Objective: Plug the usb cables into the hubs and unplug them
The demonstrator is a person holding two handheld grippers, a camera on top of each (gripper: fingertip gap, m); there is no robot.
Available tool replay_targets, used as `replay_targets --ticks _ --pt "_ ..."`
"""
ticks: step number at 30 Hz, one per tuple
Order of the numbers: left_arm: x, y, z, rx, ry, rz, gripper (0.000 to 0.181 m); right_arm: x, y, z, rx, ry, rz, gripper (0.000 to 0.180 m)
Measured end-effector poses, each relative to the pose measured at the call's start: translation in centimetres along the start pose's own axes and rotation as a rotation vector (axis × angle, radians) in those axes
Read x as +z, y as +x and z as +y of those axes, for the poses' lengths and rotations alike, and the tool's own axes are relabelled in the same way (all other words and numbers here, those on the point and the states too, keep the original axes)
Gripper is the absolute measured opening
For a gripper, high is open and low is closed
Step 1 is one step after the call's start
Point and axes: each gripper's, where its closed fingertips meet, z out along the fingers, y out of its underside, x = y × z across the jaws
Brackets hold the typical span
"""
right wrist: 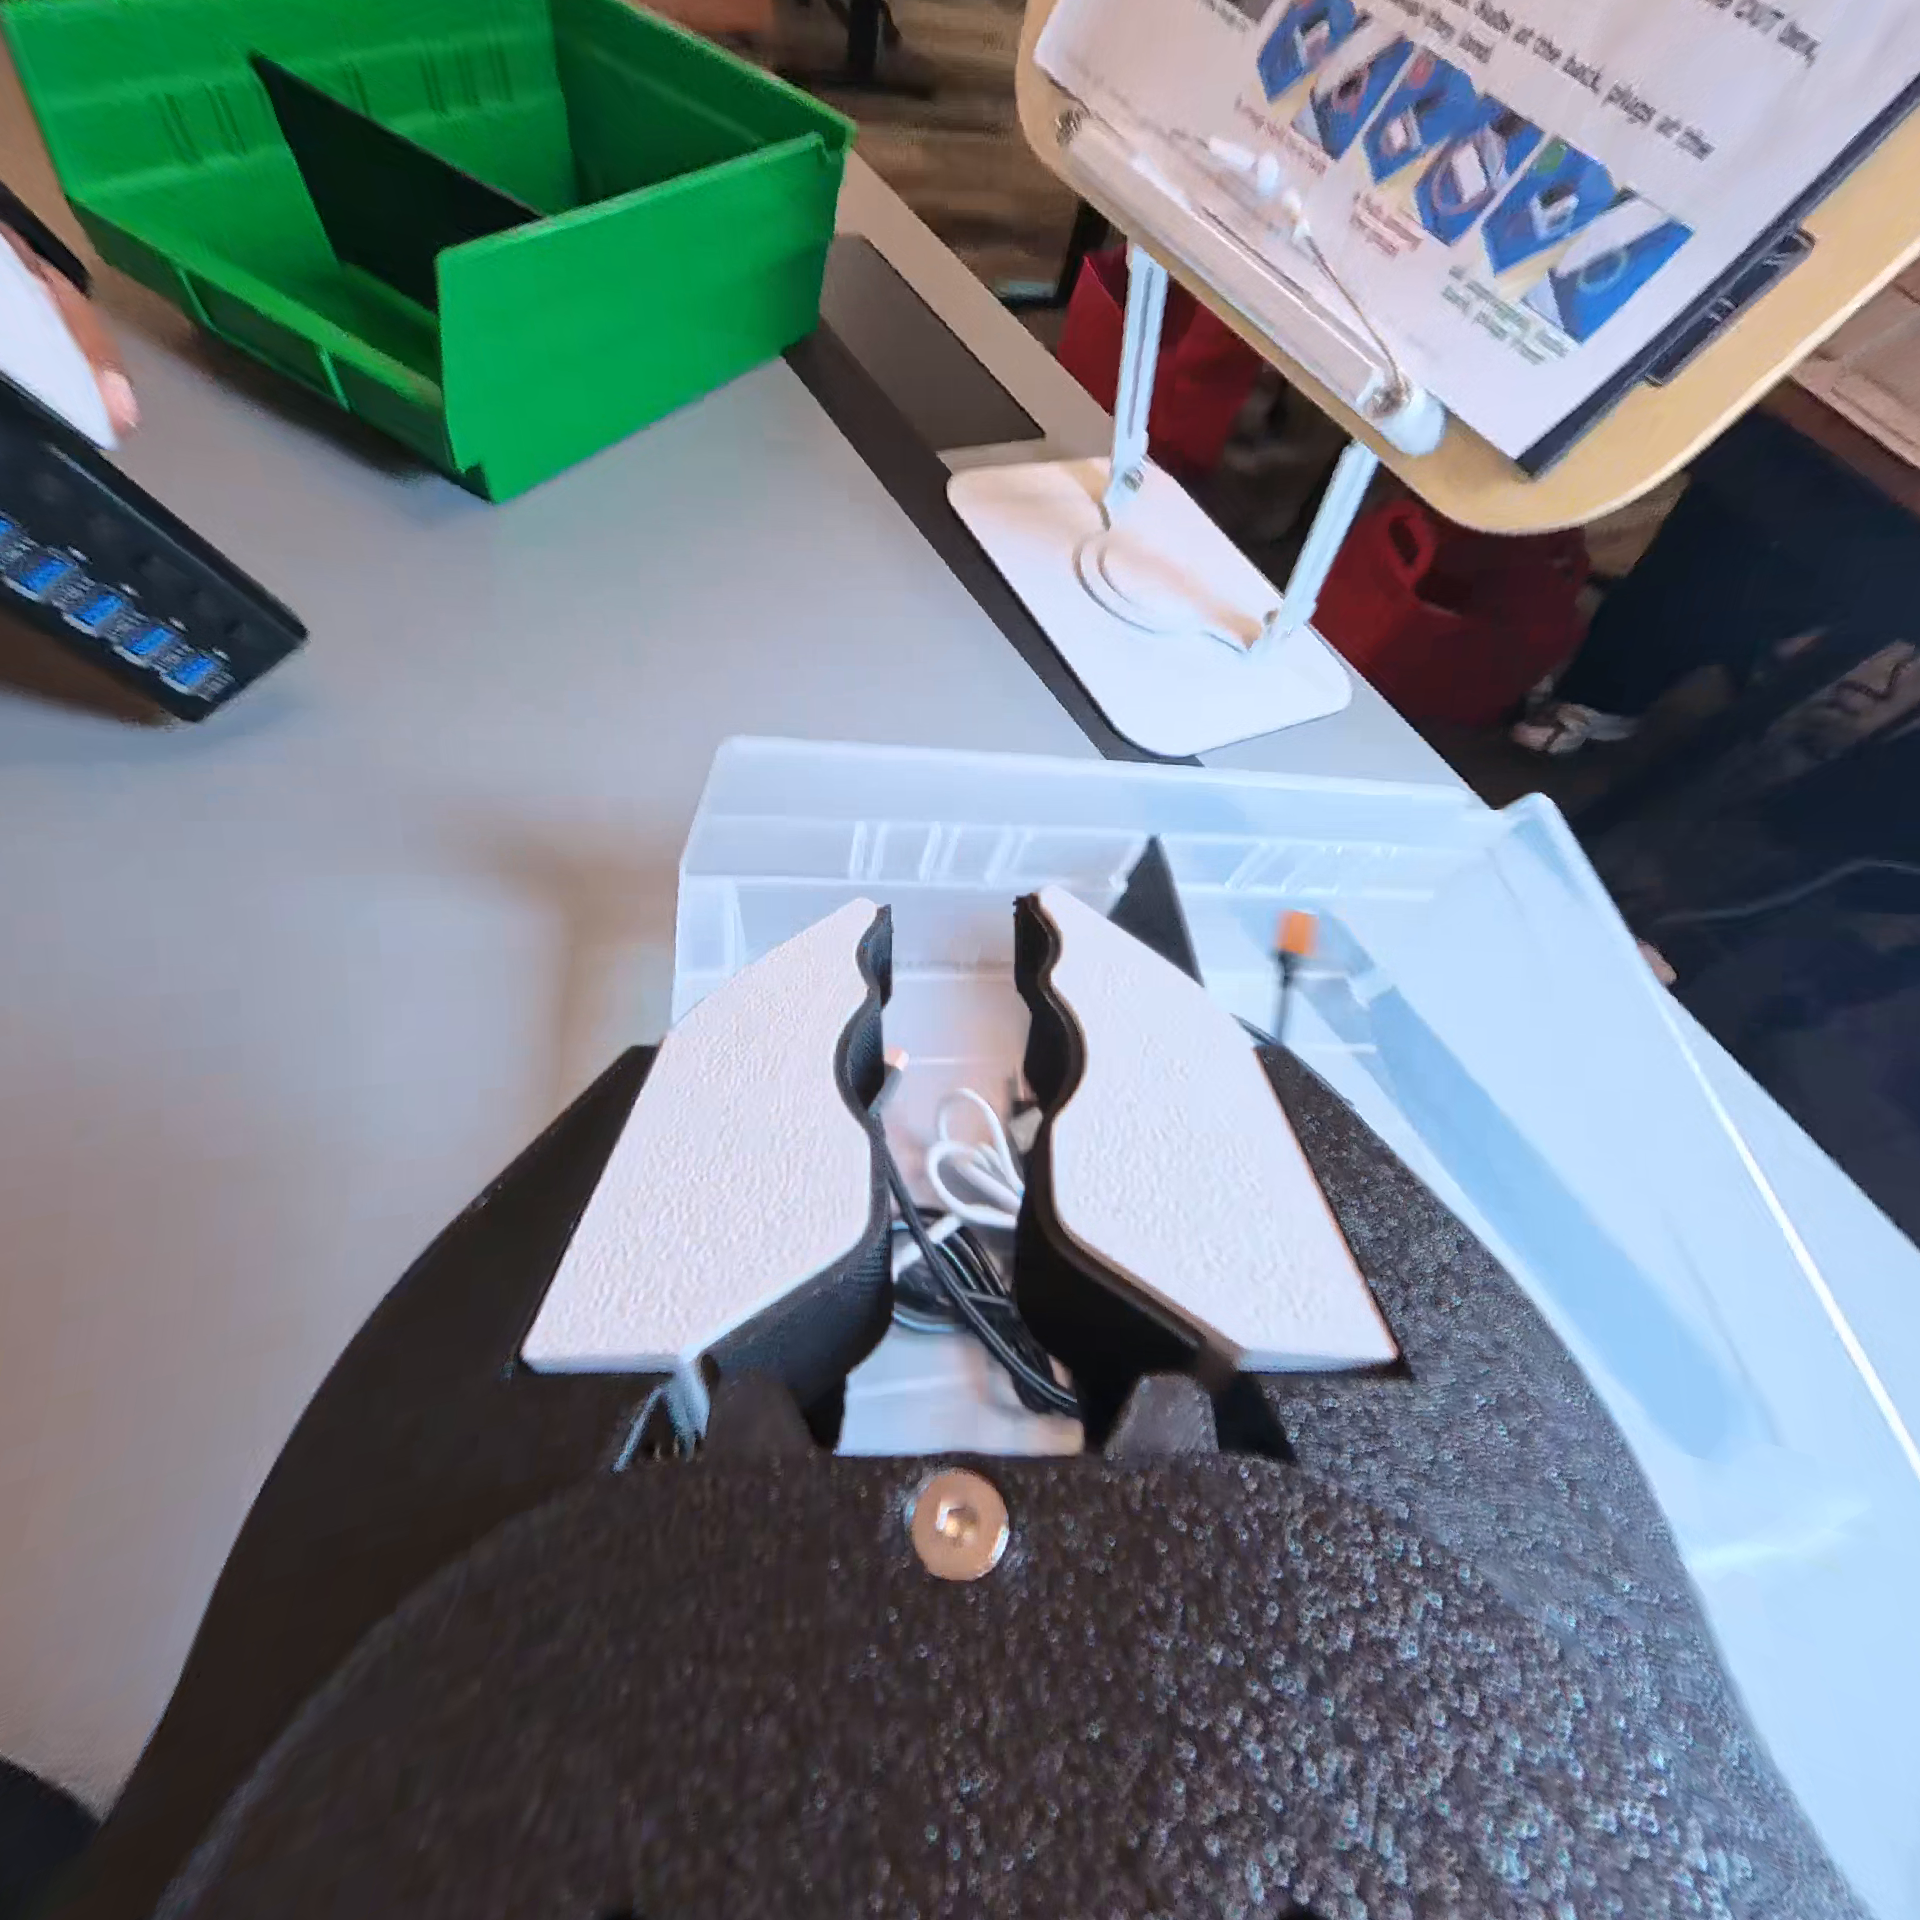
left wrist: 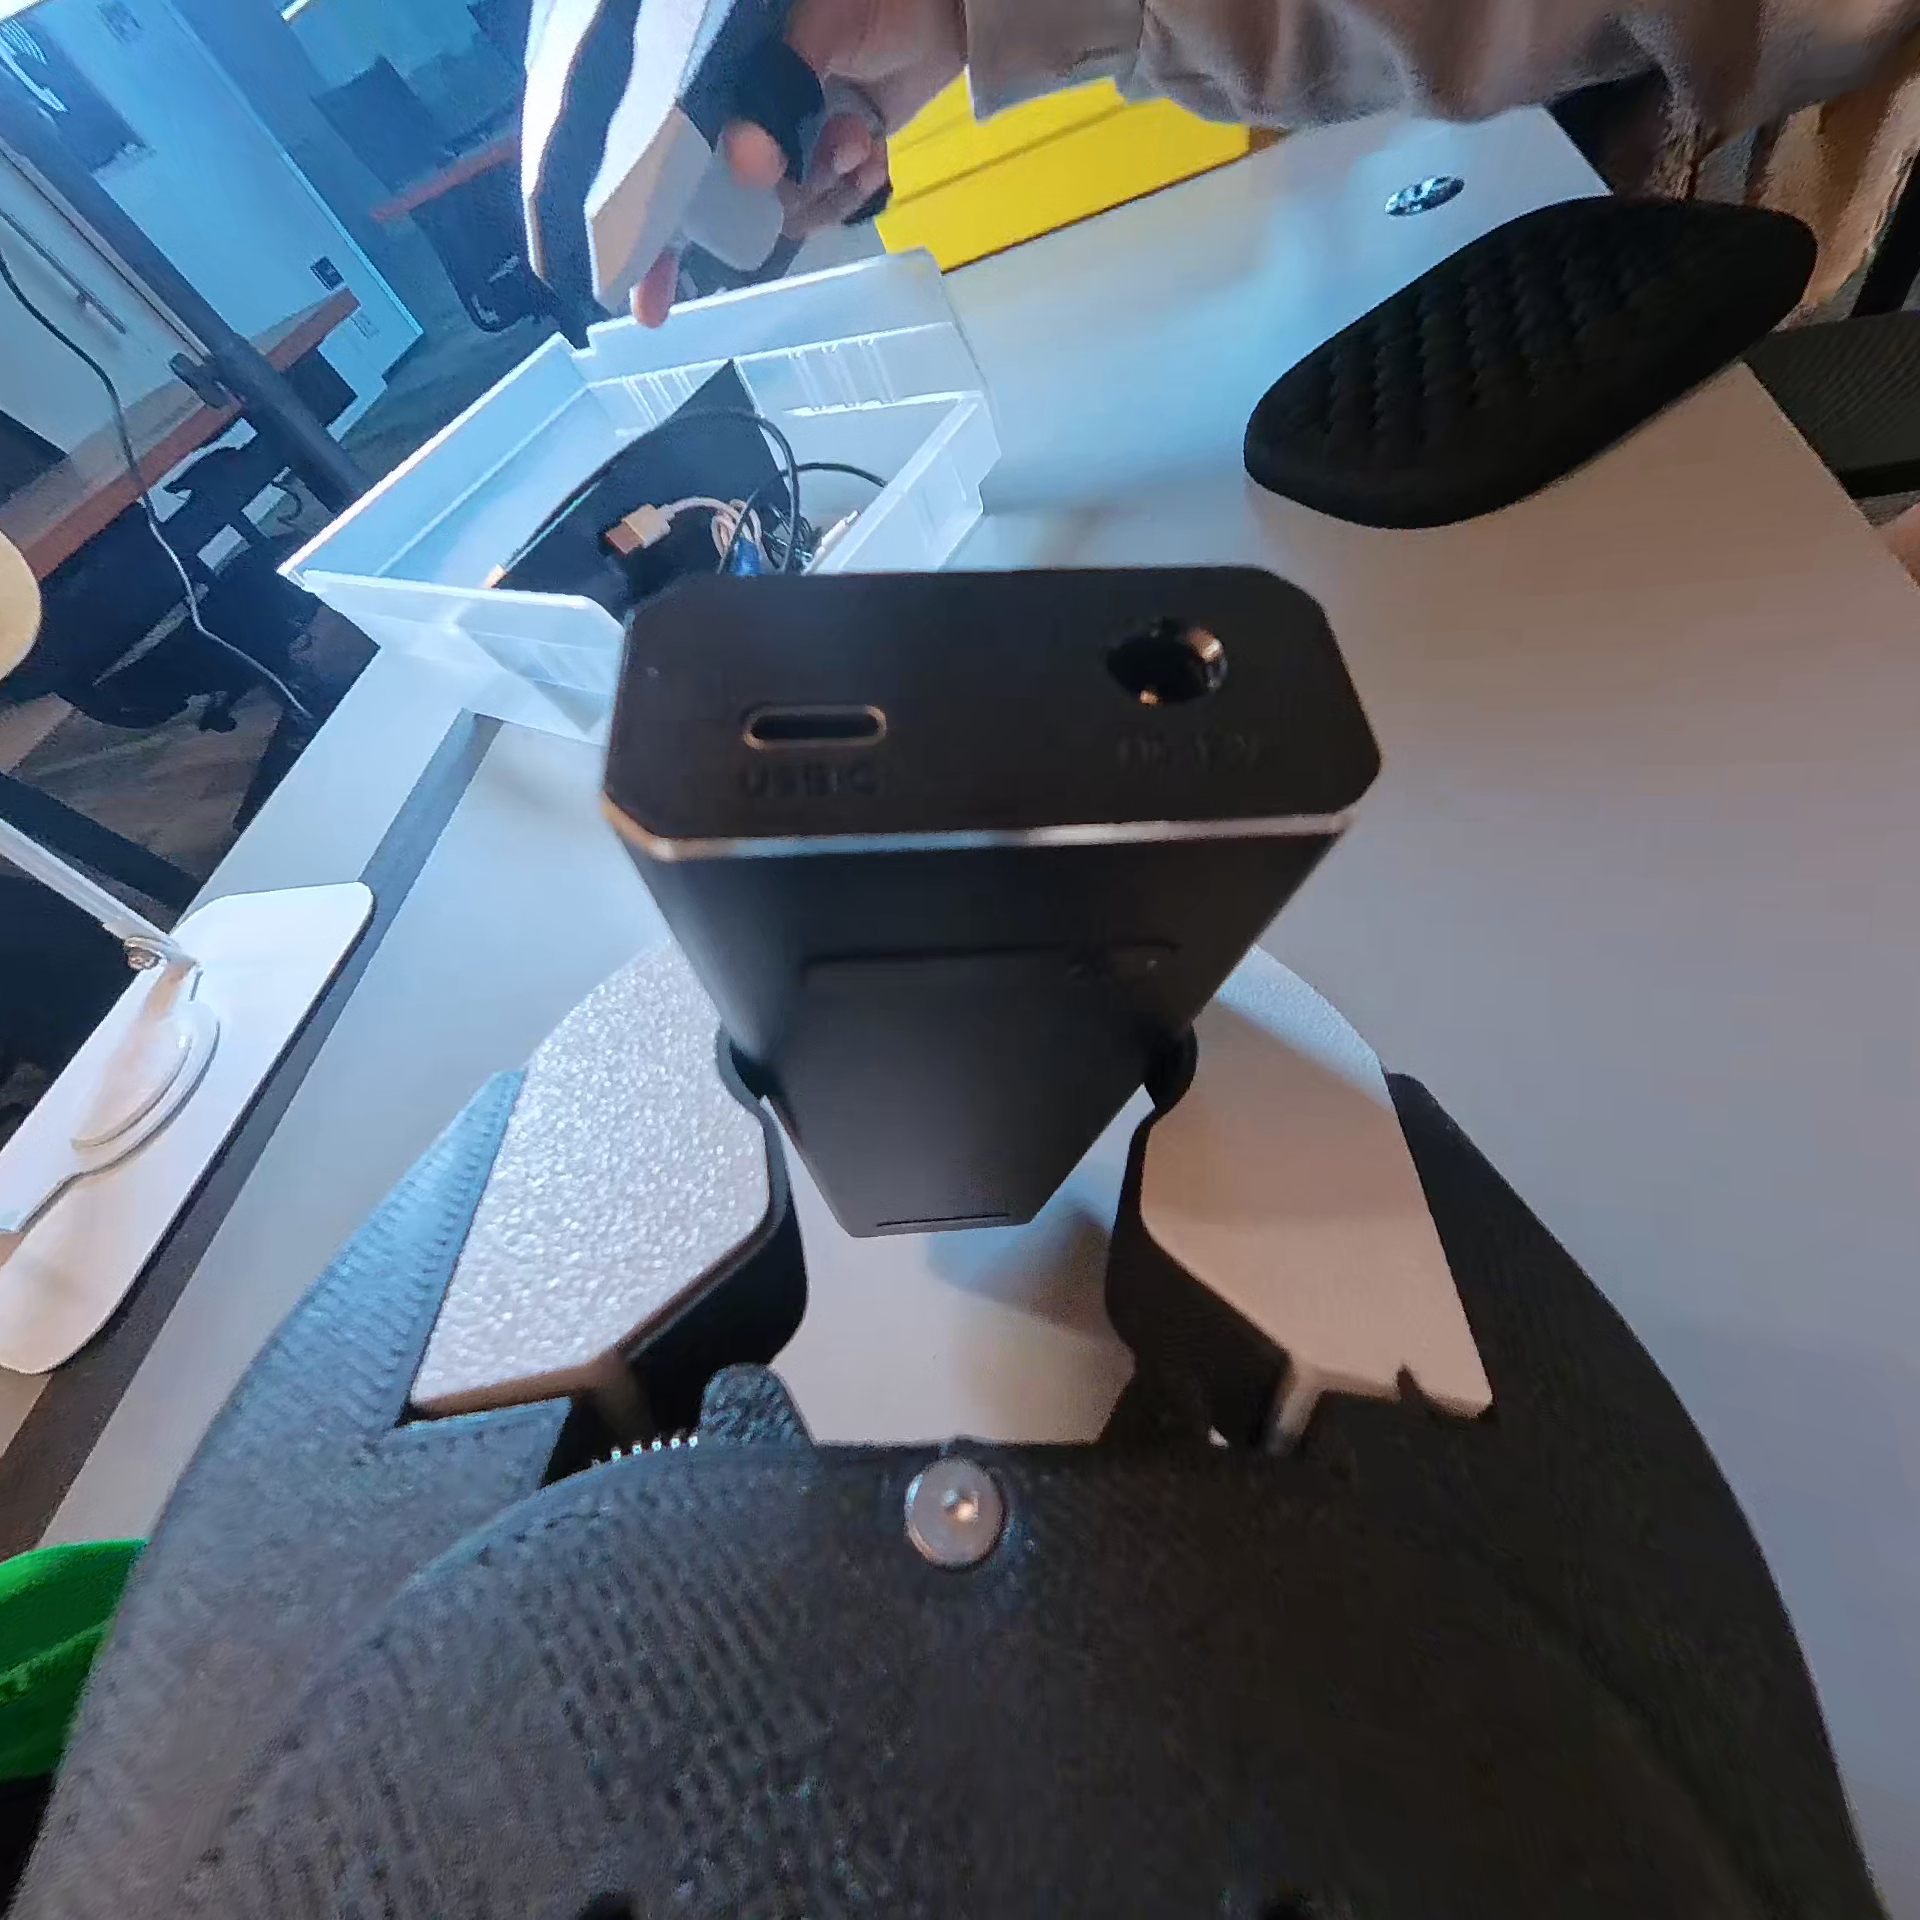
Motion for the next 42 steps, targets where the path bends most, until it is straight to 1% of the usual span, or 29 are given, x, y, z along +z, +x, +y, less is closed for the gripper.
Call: replay_targets --ticks 2,5,9,10,11,12,13,16,18,21,22,23,25,26,31,33,35,36,37,38,40,42 --pt "0.3 0.1 0.3 0.004 -0.015 0.004 0.072 -0.6 1.0 0.5 -0.02 -0.044 0.06 0.023" --pt "0.7 0.4 0.4 0.006 -0.026 0.012 0.072 -0.7 3.2 2.1 0.0 -0.187 0.146 0.025" --pt "1.0 0.7 0.5 0.004 -0.033 0.017 0.072 0.5 6.1 7.9 0.012 -0.534 0.195 0.042" --pt "1.0 0.7 0.5 0.003 -0.033 0.016 0.072 0.9 6.5 9.3 0.025 -0.607 0.191 0.042" --pt "0.9 0.7 0.5 0.003 -0.033 0.014 0.072 1.3 6.8 10.3 0.04 -0.664 0.18 0.036" --pt "0.8 0.7 0.5 0.001 -0.033 0.012 0.072 1.7 7.2 10.7 0.044 -0.688 0.189 0.026" --pt "0.8 0.6 0.6 -0.002 -0.033 0.01 0.072 1.7 8.0 10.6 0.024 -0.702 0.228 0.007" --pt "0.6 0.5 0.7 -0.01 -0.03 0.011 0.072 1.6 8.0 10.2 0.009 -0.706 0.203 0.004" --pt "0.6 0.5 0.7 -0.013 -0.027 0.014 0.072 1.4 7.9 10.2 -0.038 -0.708 0.203 0.003" --pt "0.6 0.5 0.7 -0.01 -0.026 0.015 0.072 0.8 8.0 10.0 -0.067 -0.685 0.245 0.002" --pt "0.6 0.5 0.7 -0.007 -0.026 0.016 0.072 0.5 8.3 9.7 -0.055 -0.66 0.273 0.003" --pt "0.7 0.5 0.6 -0.006 -0.025 0.016 0.072 0.3 8.4 9.5 -0.029 -0.644 0.275 0.008" --pt "0.8 0.6 0.6 -0.006 -0.022 0.016 0.072 0.0 8.1 9.6 0.102 -0.646 0.222 0.024" --pt "0.8 0.5 0.5 -0.007 -0.022 0.015 0.072 0.0 8.1 9.7 0.174 -0.643 0.201 0.028" --pt "0.7 0.5 0.6 -0.018 -0.021 0.007 0.072 0.9 9.4 10.5 0.594 -0.639 0.136 0.035" --pt "0.7 0.4 0.6 -0.02 -0.021 0.007 0.072 1.3 9.6 11.0 0.683 -0.676 0.107 0.033" --pt "0.7 0.5 0.6 -0.02 -0.02 0.008 0.072 1.6 9.3 11.7 0.717 -0.726 0.078 0.021" --pt "0.6 0.5 0.6 -0.018 -0.021 0.009 0.072 1.6 9.4 11.7 0.73 -0.732 0.07 0.011" --pt "0.6 0.5 0.6 -0.016 -0.021 0.011 0.072 1.7 9.1 11.2 0.756 -0.706 0.035 0.004" --pt "0.6 0.5 0.7 -0.014 -0.023 0.012 0.072 1.8 8.9 10.7 0.779 -0.68 0.001 0.004" --pt "0.5 0.6 0.7 -0.008 -0.025 0.014 0.072 1.8 9.2 9.3 0.731 -0.603 -0.009 0.004" --pt "0.5 0.6 0.7 -0.003 -0.026 0.016 0.072 1.7 8.7 6.4 0.645 -0.475 -0.05 0.004"
